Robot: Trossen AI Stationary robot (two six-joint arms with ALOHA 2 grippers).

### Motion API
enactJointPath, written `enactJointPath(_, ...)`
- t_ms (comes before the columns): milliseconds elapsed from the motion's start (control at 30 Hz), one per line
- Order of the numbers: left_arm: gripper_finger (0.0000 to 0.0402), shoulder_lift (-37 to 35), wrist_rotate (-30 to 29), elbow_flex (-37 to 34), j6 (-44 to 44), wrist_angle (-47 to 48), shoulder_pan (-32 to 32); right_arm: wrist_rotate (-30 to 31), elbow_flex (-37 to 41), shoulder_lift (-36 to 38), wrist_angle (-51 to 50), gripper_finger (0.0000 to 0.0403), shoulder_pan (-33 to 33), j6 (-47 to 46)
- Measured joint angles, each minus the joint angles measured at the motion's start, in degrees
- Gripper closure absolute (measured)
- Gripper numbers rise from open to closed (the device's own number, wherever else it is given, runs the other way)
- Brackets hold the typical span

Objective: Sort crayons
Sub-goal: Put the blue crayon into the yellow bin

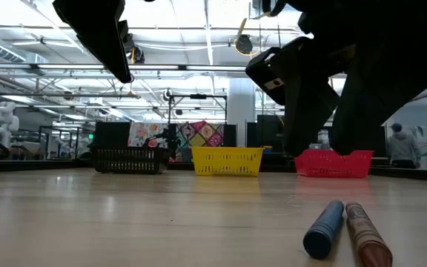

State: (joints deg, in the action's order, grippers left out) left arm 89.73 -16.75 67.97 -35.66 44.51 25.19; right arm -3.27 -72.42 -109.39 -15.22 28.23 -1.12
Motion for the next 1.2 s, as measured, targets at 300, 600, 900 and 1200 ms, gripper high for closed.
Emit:
enactJointPath(300, 0.0315, 0.0, 0.0, 0.0, 0.0, 0.0, 0.0, 0.0, 0.1, -2.1, 0.4, 0.0273, -0.8, -1.1)
enactJointPath(600, 0.0315, 0.0, 0.0, 0.0, 0.0, 0.0, 0.0, 0.0, 0.1, -3.1, 0.0, 0.0273, -0.7, -1.8)
enactJointPath(900, 0.0315, 0.0, 0.0, 0.0, 0.0, 0.0, 0.0, 0.0, 0.1, -3.1, -0.5, 0.0273, -0.6, -1.8)
enactJointPath(1200, 0.0315, 0.0, 0.0, 0.0, 0.0, 0.0, 0.0, 0.0, 0.0, -4.7, -0.7, 0.0273, -0.6, -1.4)
